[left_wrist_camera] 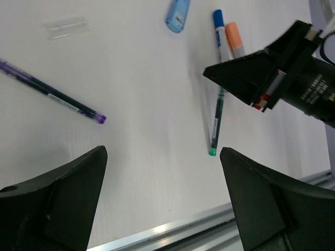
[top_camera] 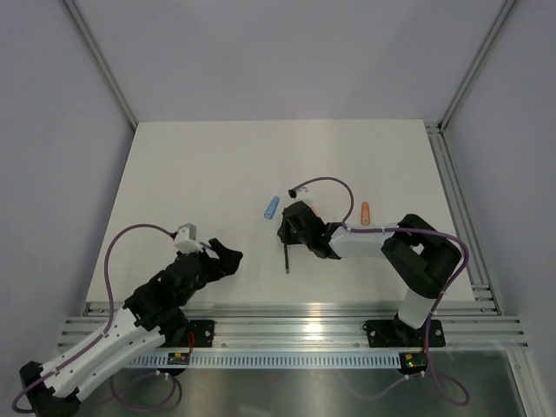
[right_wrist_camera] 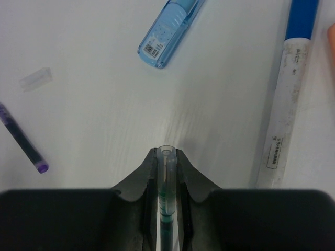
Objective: Insert the pens into the pen caps
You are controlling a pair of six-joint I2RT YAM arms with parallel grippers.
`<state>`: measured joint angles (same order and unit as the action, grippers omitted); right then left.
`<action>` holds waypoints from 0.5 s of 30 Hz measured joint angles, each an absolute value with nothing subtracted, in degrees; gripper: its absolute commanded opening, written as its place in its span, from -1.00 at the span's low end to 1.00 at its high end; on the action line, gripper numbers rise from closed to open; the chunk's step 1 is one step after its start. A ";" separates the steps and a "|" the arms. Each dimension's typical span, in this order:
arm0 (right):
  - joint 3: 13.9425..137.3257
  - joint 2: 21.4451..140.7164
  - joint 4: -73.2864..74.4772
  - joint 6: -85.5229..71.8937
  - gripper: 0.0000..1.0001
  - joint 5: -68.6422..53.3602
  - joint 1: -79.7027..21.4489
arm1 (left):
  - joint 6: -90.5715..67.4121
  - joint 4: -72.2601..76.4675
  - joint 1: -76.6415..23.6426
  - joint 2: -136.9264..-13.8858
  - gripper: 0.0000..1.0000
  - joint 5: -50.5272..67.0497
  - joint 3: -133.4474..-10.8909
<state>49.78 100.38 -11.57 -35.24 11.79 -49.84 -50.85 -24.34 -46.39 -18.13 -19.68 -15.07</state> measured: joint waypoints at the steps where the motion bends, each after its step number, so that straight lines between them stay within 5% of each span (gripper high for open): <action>1: 49.87 100.38 -11.46 -35.24 -0.48 12.19 -49.84 | -51.48 -24.47 -46.39 -18.76 0.86 -20.75 -15.07; 7: 50.54 100.38 -9.23 -34.70 -0.02 14.11 -49.78 | -55.22 -24.80 -46.39 -30.39 0.87 -27.42 -15.73; 15: 50.87 99.48 -6.17 -33.85 0.09 14.52 -49.76 | -58.59 -28.45 -46.39 -43.97 0.78 -32.67 -21.89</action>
<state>50.87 99.48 -6.17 -33.85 14.52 -49.76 -58.59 -28.45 -46.39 -43.97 -32.67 -21.89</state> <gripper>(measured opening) 0.543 0.899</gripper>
